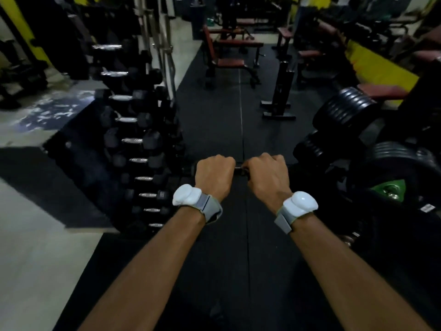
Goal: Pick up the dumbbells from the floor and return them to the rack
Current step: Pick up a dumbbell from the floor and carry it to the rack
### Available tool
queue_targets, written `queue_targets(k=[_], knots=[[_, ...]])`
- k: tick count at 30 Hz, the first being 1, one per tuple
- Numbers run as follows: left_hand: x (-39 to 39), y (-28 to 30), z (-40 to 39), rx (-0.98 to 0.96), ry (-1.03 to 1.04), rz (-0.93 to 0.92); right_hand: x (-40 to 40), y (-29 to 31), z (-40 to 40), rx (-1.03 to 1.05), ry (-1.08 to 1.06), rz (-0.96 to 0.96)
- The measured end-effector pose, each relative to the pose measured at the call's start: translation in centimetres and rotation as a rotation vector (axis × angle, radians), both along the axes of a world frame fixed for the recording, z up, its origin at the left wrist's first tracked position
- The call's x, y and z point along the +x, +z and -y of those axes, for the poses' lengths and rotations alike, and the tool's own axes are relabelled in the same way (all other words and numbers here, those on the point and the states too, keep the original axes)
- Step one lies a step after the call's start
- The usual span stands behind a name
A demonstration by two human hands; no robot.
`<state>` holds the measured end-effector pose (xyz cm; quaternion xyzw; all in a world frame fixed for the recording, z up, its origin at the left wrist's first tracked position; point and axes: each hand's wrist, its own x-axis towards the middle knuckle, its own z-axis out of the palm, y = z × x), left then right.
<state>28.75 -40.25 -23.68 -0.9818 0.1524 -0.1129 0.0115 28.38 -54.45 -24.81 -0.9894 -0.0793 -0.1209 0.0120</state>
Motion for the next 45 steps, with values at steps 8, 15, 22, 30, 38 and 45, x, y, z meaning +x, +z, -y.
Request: queue_targets(k=[8, 15, 22, 30, 38, 45], knots=[[18.5, 1.4, 5.1, 0.023, -0.095, 0.037, 17.2, 0.7, 5.1, 0.038, -0.13, 0.05], [34.3, -0.9, 10.8, 0.061, -0.038, 0.028, 34.1, -1.5, 10.7, 0.03, -0.096, 0.009], [48.5, -0.6, 16.2, 0.059, 0.042, 0.003, 49.2, -1.2, 16.1, 0.011, 0.01, -0.03], [63.0, -0.9, 17.0, 0.069, 0.165, 0.019, 64.6, -0.7, 17.4, 0.017, 0.133, -0.021], [78.8, -3.6, 15.6, 0.033, 0.215, -0.02, 80.8, -3.7, 15.7, -0.019, 0.206, -0.031], [94.4, -1.5, 12.9, 0.018, 0.228, 0.031, 96.2, -0.7, 12.7, -0.023, 0.211, 0.012]])
